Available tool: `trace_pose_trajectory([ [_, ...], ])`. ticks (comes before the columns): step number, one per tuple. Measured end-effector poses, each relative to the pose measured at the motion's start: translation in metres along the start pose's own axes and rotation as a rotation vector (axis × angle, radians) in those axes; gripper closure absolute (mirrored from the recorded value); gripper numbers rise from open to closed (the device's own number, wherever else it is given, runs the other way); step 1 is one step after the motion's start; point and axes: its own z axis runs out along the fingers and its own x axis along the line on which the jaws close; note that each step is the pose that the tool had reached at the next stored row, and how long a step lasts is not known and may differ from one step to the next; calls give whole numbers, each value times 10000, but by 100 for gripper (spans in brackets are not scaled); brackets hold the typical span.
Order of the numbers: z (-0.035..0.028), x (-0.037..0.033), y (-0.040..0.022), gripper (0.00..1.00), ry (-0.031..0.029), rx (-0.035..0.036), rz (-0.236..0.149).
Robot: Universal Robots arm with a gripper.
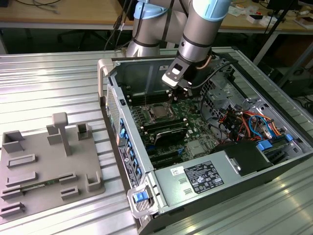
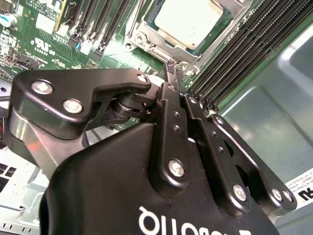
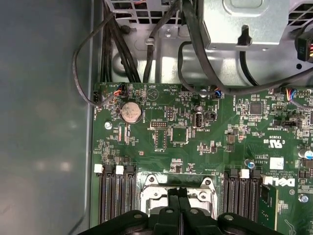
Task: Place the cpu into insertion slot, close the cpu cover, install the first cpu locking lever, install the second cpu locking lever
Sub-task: 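Close the cpu cover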
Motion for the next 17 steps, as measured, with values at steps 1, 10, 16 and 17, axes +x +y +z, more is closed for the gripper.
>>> trace_pose_trajectory([
  [1, 1, 0, -13, 89, 0, 0, -1],
  [10, 11, 6, -143, 89, 0, -1, 0],
  [16, 18, 10, -251, 89, -1, 0, 0],
  [17, 19, 10, -264, 89, -1, -1, 0],
])
